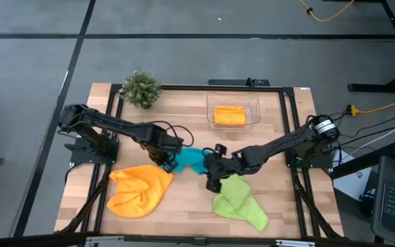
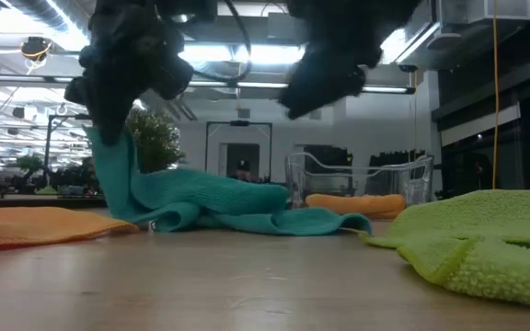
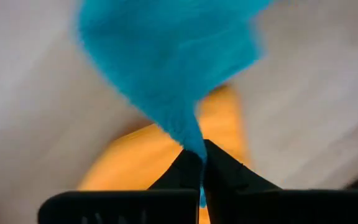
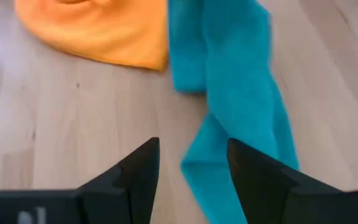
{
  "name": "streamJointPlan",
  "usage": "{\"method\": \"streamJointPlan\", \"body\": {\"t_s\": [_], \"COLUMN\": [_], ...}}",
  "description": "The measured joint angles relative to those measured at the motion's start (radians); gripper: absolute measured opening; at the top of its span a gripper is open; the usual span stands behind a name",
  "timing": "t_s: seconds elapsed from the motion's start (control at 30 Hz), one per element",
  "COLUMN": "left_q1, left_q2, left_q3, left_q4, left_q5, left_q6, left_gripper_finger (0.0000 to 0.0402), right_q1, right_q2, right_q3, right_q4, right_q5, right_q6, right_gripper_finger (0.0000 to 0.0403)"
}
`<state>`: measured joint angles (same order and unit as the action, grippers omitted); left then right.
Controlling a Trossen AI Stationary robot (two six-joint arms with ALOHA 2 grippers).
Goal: Fold microfiber towels
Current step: Fold the blue microfiber cloth
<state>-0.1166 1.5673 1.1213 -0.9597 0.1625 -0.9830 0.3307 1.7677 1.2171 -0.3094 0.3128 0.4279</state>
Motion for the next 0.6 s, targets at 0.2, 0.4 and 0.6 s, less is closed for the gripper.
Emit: {"method": "streamJointPlan", "body": {"t_s": [0.2, 0.4, 0.6], "left_q1": [-0.009, 0.001, 0.012], "left_q2": [-0.003, -0.003, -0.003], "left_q3": [0.002, 0.002, 0.002], "left_q4": [0.169, 0.163, 0.165], "left_q5": [-0.010, -0.041, -0.048], "left_q6": [-0.003, -0.002, 0.017], "left_gripper_finger": [0.0000, 0.0000, 0.0000], "right_q1": [-0.042, -0.067, -0.075], "right_q2": [0.099, 0.194, 0.249], "right_q3": [-0.001, -0.001, -0.001], "right_q4": [0.131, 0.217, 0.249], "right_q5": [-0.027, -0.053, -0.060], "right_q6": [-0.234, -0.330, -0.334], "right_gripper_finger": [0.0191, 0.0191, 0.0191]}}
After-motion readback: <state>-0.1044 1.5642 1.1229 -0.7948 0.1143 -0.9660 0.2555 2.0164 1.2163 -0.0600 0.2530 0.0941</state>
